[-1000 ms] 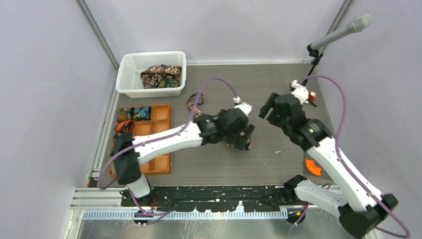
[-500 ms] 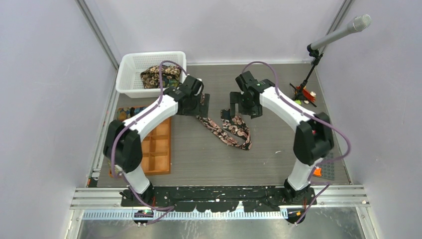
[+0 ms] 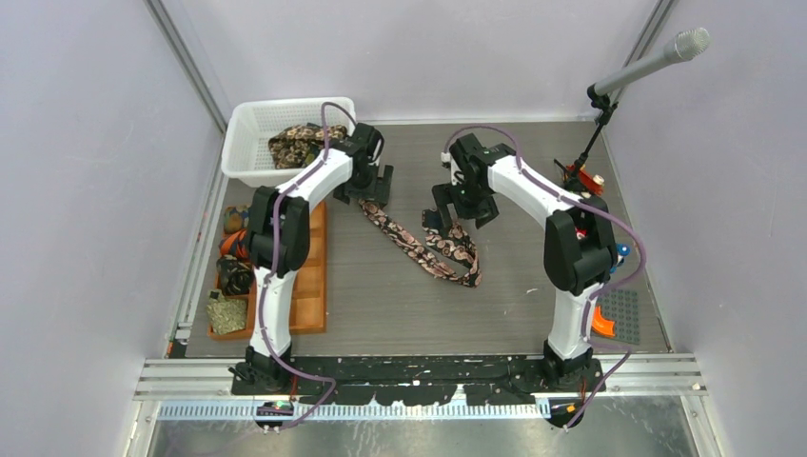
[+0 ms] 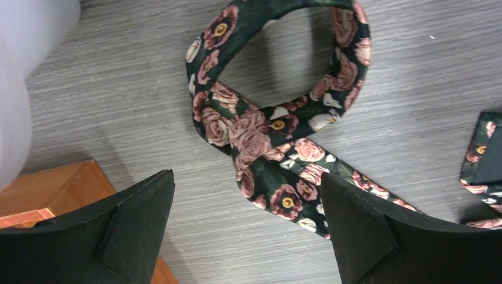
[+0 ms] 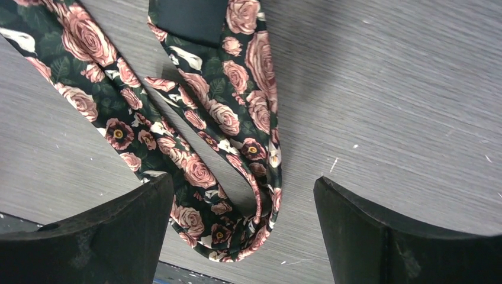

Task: Roll the ties
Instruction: Place the tie at the center of the board.

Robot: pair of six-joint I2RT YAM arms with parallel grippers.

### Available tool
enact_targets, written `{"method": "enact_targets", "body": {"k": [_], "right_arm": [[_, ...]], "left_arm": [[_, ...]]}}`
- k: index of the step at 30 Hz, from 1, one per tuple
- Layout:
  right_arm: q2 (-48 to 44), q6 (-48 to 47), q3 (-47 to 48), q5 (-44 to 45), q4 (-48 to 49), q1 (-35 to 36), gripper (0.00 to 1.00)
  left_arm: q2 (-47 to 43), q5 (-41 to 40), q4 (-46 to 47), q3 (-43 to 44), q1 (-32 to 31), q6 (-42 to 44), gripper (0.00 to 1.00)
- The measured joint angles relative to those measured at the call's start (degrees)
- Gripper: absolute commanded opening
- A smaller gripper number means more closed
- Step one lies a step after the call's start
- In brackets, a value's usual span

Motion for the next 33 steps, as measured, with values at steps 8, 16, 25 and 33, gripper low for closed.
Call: {"method": "enact_targets", "body": {"k": [8, 16, 25, 33], "right_arm": [[5.88, -4.15, 1.9, -3.89, -1.2, 0.0, 0.91], [6.82, -5.44, 1.92, -5.42, -1.84, 0.0, 0.86], [6.82, -5.35, 1.44, -6.01, -1.18, -0.02, 0.81], [6.82, -5.03, -0.52, -6.99, 0.26, -0.02, 0.7]], "left_arm": [[2.03, 0.0, -0.87, 1.7, 1.16, 3.61, 0.93], [4.9, 4.42, 2.54, 4.09, 2.86, 4.98, 0.75], [6.95, 7.63, 5.14, 3.67, 4.46, 3.56, 0.15], [2.58, 10.47, 8.66, -3.96, 4.61, -1.62, 0.0]]}}
